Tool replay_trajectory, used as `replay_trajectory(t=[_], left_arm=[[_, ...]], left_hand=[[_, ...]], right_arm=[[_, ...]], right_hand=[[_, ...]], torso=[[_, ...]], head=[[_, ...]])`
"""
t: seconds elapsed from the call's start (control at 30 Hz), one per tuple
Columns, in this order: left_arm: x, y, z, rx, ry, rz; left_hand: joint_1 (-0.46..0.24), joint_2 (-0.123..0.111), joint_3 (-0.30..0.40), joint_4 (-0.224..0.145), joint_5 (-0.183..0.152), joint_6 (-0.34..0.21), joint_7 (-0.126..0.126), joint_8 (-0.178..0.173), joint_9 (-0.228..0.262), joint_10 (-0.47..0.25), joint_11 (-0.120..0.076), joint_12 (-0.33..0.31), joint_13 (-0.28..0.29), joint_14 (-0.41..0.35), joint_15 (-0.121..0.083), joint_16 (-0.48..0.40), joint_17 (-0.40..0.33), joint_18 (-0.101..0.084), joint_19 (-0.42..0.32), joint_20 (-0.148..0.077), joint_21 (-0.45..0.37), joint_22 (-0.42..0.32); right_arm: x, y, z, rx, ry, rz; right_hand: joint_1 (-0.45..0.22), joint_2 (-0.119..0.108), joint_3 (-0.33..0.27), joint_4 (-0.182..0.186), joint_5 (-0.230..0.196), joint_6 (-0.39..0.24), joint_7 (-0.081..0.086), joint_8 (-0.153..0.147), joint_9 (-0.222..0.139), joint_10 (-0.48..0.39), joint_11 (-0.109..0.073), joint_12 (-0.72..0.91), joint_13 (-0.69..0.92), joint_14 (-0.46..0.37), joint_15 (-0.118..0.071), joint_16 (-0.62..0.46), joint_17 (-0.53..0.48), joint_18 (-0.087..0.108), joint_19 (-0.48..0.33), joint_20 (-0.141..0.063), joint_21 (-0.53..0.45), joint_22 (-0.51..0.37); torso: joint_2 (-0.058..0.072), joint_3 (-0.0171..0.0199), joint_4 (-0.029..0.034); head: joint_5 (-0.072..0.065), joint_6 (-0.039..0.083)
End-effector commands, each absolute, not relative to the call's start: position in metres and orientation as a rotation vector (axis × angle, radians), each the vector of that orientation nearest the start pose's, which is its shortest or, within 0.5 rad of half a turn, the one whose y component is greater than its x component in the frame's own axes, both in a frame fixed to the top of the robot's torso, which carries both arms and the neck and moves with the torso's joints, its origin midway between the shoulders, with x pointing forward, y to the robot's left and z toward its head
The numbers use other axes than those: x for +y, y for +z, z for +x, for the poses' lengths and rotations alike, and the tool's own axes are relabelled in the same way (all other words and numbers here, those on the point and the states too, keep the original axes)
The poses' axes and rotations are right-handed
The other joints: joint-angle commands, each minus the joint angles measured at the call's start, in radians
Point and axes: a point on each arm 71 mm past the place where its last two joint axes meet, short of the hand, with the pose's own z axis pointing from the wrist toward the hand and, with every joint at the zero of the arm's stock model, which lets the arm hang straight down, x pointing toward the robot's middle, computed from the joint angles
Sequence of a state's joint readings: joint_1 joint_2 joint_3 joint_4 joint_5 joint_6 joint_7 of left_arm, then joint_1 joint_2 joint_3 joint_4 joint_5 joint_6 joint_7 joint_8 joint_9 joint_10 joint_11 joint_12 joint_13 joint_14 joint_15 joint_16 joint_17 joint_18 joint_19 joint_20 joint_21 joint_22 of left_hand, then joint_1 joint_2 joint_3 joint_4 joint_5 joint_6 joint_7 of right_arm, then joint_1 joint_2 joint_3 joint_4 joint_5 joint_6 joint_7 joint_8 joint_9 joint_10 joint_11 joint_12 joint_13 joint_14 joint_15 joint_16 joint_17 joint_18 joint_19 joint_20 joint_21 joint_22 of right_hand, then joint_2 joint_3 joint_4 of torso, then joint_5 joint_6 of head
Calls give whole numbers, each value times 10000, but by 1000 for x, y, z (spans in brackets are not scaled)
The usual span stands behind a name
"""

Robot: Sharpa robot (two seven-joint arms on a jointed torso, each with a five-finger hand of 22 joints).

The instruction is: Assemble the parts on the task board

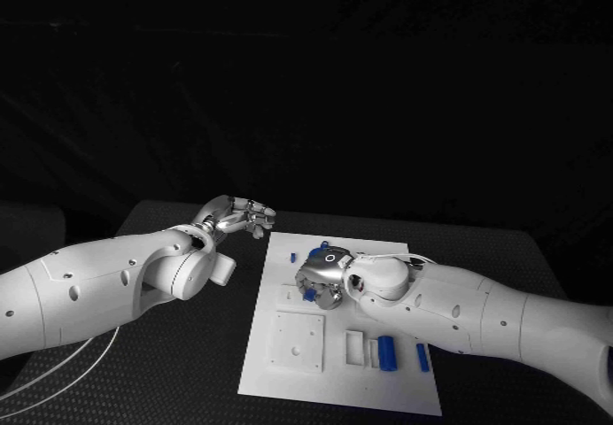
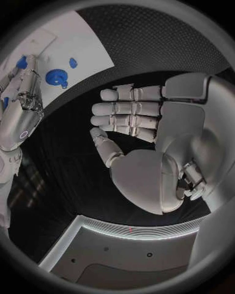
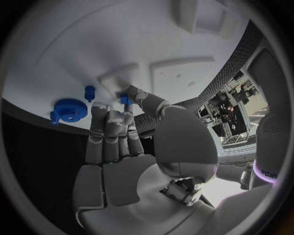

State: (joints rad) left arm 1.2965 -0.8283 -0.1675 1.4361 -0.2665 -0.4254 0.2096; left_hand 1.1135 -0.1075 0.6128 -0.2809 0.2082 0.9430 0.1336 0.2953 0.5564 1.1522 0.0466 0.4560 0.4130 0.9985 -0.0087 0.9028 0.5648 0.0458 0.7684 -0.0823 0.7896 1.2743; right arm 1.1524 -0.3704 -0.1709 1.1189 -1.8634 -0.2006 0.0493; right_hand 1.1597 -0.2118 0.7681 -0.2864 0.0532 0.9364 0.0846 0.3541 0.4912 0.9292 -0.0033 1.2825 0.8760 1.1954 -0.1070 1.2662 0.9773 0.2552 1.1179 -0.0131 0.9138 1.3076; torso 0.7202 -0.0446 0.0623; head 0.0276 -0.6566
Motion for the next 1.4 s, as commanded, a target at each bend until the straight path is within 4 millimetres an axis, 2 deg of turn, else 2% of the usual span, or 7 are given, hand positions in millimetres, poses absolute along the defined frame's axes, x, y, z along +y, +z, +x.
replay_trajectory(t=[0.03, 0.43, 0.53, 0.77, 1.07, 1.4], left_arm=[[233, -185, 508, 15658, -11690, -9025], [234, -184, 508, 15678, -11604, -8959], [234, -184, 508, 15677, -11600, -8936], [235, -184, 508, 15684, -11592, -8936], [237, -184, 508, 15717, -11610, -8934], [239, -184, 508, 15746, -11623, -8931]], left_hand=[[86, 51, -32, 3, 69, -36, 31, 60, -18, 6, -5, -36, -15, 43, 53, -36, 17, -92, 25, -194, -59, 0], [102, 55, -31, -3, 70, -49, 34, 59, -22, 12, -6, -41, -29, 46, 53, -42, 21, -92, 26, -194, -68, 4], [107, 58, -30, -3, 71, -54, 36, 58, -23, 13, -6, -43, -33, 46, 53, -44, 22, -92, 27, -193, -71, 5], [112, 67, -29, -1, 73, -63, 40, 56, -26, 16, -5, -46, -40, 47, 54, -48, 25, -92, 29, -193, -75, 7], [104, 72, -37, 9, 73, -87, 50, 48, -33, 17, -1, -54, -55, 47, 56, -56, 28, -95, 31, -189, -84, 10], [67, 75, -61, 37, 73, -134, 71, 34, -46, 17, 10, -71, -85, 43, 64, -77, 34, -102, 31, -182, -105, 16]], right_arm=[[-56, -283, 491, 17002, 5661, -8822], [-56, -284, 490, 16788, 5648, -8856], [-56, -283, 489, 16645, 5690, -8776], [-56, -279, 488, 16162, 6006, -8406], [-63, -271, 483, 15659, 6614, -7759], [-73, -261, 480, 15431, 7135, -7039]], right_hand=[[-106, 55, -105, 31, -46, 382, 294, 67, -7, 8, 80, 53, 12, 10, 60, 35, 17, 66, -40, 0, 58, 192], [-334, 82, -359, 76, -45, 573, 239, 142, 59, 21, 36, 60, 12, 23, 26, 46, 22, 66, -31, 0, 81, 186], [-441, 110, -460, 120, -45, 685, 201, 194, 100, 42, 1, 65, 9, 37, -4, 52, 23, 66, -14, -6, 94, 182], [-912, 245, -669, 478, -44, 848, 126, 245, 175, 140, -74, 63, -15, 120, -75, 71, 15, 66, 72, -32, 118, 162], [-1307, 90, -480, 980, -23, 914, 78, 188, 209, 266, -128, 4, -74, 222, -138, 54, -7, 66, 194, -119, 101, 127], [-1497, -23, -355, 1164, 199, 912, 86, 86, 196, 311, -124, -46, -108, 265, -145, 43, 4, 66, 267, -149, 81, 123]], torso=[[10, -11, -8], [22, -31, -6], [12, -33, -27], [14, -35, -44], [19, -25, -55], [28, -30, -55]], head=[[22, -18], [37, -18], [42, -14], [29, 15], [17, 75], [11, 135]])
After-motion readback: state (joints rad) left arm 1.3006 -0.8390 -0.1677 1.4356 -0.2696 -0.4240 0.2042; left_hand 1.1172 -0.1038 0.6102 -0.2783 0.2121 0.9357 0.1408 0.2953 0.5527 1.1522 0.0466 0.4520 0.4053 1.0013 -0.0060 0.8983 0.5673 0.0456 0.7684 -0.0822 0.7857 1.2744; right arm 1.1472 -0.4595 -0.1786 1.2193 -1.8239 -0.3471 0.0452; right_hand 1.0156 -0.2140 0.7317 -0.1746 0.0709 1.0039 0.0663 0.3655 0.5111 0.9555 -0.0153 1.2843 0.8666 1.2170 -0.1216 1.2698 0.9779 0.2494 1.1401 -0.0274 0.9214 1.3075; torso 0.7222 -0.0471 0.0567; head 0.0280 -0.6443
